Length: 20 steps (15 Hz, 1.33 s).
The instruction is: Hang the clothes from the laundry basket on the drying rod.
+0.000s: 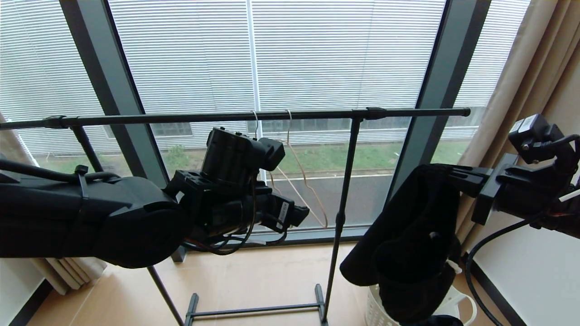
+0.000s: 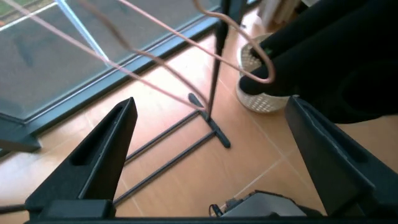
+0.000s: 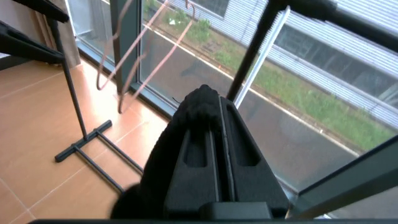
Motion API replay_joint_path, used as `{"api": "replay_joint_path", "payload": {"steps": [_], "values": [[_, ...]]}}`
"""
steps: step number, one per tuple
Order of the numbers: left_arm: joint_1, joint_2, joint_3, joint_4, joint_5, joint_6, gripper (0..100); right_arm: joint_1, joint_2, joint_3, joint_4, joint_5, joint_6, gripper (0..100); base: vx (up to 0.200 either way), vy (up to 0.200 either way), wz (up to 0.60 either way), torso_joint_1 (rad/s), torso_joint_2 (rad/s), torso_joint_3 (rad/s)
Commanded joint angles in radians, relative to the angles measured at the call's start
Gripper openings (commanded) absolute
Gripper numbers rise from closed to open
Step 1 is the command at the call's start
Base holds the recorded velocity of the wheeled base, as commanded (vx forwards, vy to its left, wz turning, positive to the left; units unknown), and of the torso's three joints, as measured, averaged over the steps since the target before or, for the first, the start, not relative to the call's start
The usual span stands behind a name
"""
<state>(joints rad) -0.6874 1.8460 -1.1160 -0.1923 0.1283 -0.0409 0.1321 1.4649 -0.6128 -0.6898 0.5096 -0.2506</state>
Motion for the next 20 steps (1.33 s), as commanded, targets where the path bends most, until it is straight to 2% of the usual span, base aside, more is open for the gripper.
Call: {"api": "replay_joint_path", "payload": {"steps": [1,3,7,12,15,20], "values": [[0.003,0.006,-0.007,0.001,0.014,-0.005,100,-0.002,0.002,0.001,0.001,0.001,-0.001,0,0.000,0.000,0.00,0.000,0.00,0.000],[0.003,0.036,-0.012,-0.001,0.096,-0.007,100,-0.002,0.005,-0.004,0.001,0.001,-0.001,0,0.000,0.000,0.00,0.000,0.00,0.000],[0.006,0.136,-0.105,-0.001,0.186,-0.030,100,-0.002,0.008,-0.002,0.001,0.001,-0.001,0,0.000,0.000,0.00,0.000,0.00,0.000],[0.052,0.248,-0.185,-0.001,0.220,-0.050,100,-0.002,0.011,-0.001,0.001,0.001,-0.001,0,0.000,0.000,0.00,0.000,0.00,0.000],[0.088,0.245,-0.168,-0.001,0.277,-0.063,100,-0.002,0.014,0.001,0.001,0.001,-0.001,0,0.000,0.000,0.00,0.000,0.00,0.000],[0.086,0.214,-0.148,-0.001,0.281,-0.077,100,-0.002,0.026,-0.002,0.001,0.001,-0.001,0,0.000,0.000,0.00,0.000,0.00,0.000]]}}
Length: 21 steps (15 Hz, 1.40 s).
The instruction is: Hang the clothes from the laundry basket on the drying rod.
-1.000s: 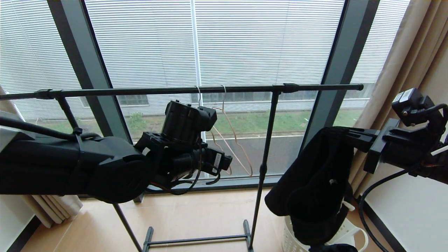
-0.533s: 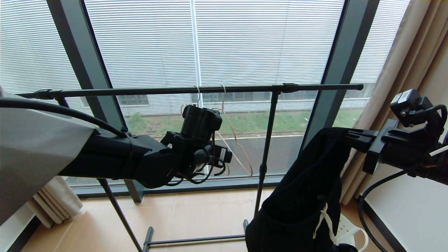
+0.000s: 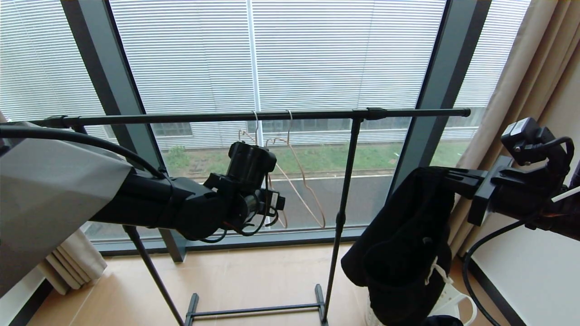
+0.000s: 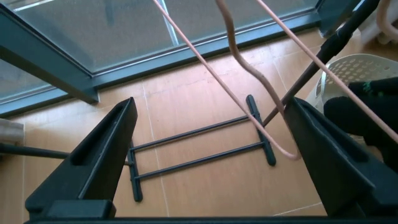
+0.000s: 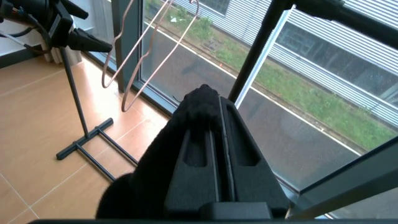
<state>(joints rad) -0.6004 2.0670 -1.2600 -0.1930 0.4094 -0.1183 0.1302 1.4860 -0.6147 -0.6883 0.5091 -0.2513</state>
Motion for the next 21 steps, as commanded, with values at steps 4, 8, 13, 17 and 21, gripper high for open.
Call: {"api": "replay_joint_path", "payload": {"steps": [4,8,13,17,21], "values": [[-0.001,0.010,-0.041,0.000,0.000,0.000,100,0.002,0.005,0.003,0.000,0.002,-0.002,0,0.000,0.000,0.00,0.000,0.00,0.000],[0.001,0.025,-0.053,0.000,0.002,0.002,100,0.002,0.005,0.003,0.000,0.000,-0.002,0,0.000,0.000,0.00,0.000,0.00,0.000],[0.011,0.061,-0.099,0.001,0.002,0.002,100,0.003,0.016,0.006,0.000,0.000,-0.005,0,0.000,0.000,0.00,0.000,0.00,0.000],[0.036,0.107,-0.151,0.001,0.006,0.002,100,0.003,0.017,0.007,0.000,0.000,-0.005,0,0.000,0.000,0.00,0.000,0.00,0.000],[0.054,0.153,-0.216,0.006,0.022,0.005,100,0.006,0.030,0.007,0.000,0.000,-0.005,0,0.000,0.000,0.00,0.000,0.00,0.000]]}}
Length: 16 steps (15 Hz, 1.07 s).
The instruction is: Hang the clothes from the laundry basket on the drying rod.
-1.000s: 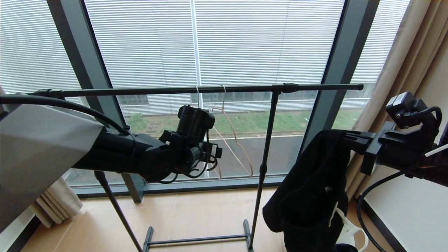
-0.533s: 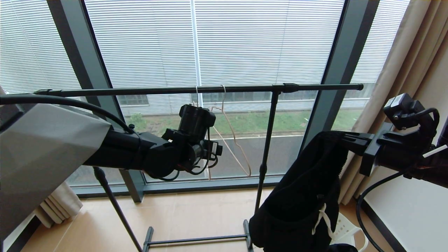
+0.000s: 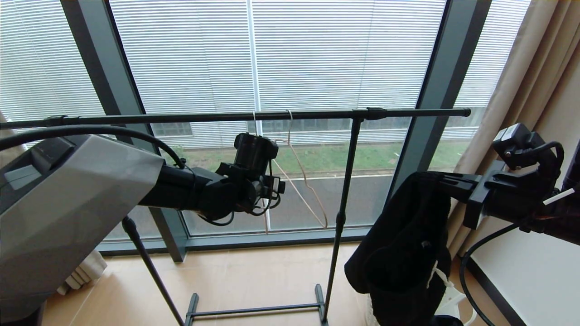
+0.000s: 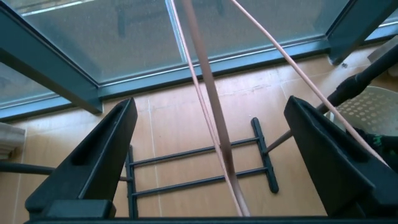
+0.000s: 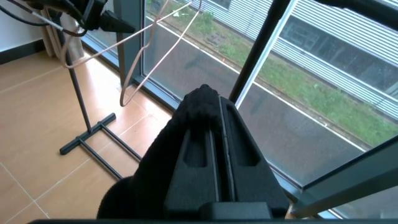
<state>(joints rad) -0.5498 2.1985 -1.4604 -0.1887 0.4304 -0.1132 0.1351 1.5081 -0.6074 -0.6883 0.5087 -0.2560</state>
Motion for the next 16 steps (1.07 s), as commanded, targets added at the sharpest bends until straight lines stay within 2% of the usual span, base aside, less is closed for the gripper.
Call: {"api": "replay_joint_path", "payload": {"steps": [1,2,3,16], "values": [[0.005,0.026,-0.018,0.002,0.001,0.000,100,0.003,0.009,0.000,0.000,0.001,0.000,0,0.000,0.000,0.00,0.000,0.00,0.000],[0.005,0.033,-0.020,0.003,0.001,0.006,100,0.004,0.009,0.002,0.000,0.001,-0.002,0,0.000,0.000,0.00,0.000,0.00,0.000],[0.005,0.033,-0.020,0.003,0.001,0.009,0,0.004,0.009,0.006,0.000,0.001,0.000,0,0.000,0.000,0.00,0.000,0.00,0.000],[0.014,-0.016,-0.024,-0.003,0.030,0.009,0,0.004,0.034,0.000,0.000,0.001,-0.026,0,0.000,0.000,0.00,0.000,0.00,0.000]]}}
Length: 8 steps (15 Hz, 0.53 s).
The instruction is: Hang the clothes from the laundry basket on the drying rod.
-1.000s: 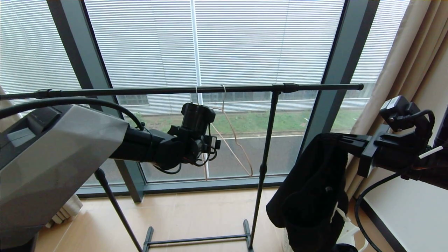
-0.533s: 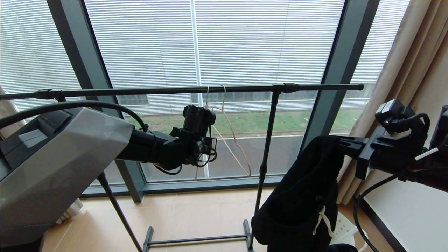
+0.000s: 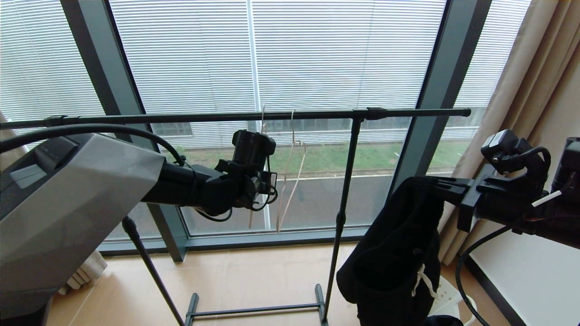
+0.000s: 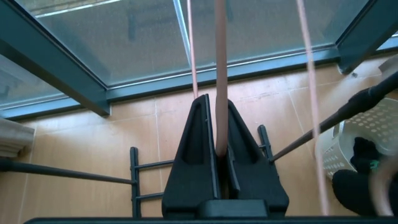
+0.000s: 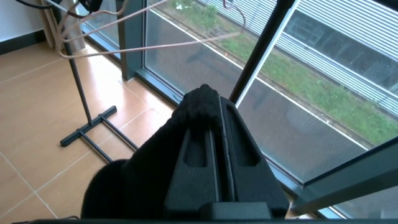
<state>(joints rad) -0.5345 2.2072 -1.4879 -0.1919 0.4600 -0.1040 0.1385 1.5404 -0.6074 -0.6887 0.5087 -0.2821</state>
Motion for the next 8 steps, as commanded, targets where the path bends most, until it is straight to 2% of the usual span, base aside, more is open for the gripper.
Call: {"api": "replay_joint_path", "payload": {"steps": [1,8], "values": [[-0.004,-0.044,0.011,0.000,0.000,-0.002,0,0.001,0.007,0.000,-0.002,0.001,0.000,0,0.000,0.000,0.00,0.000,0.00,0.000],[-0.041,-0.204,0.167,0.000,-0.001,0.003,0,0.001,0.012,-0.003,-0.002,0.001,-0.002,0,0.000,0.000,0.00,0.000,0.00,0.000]]}}
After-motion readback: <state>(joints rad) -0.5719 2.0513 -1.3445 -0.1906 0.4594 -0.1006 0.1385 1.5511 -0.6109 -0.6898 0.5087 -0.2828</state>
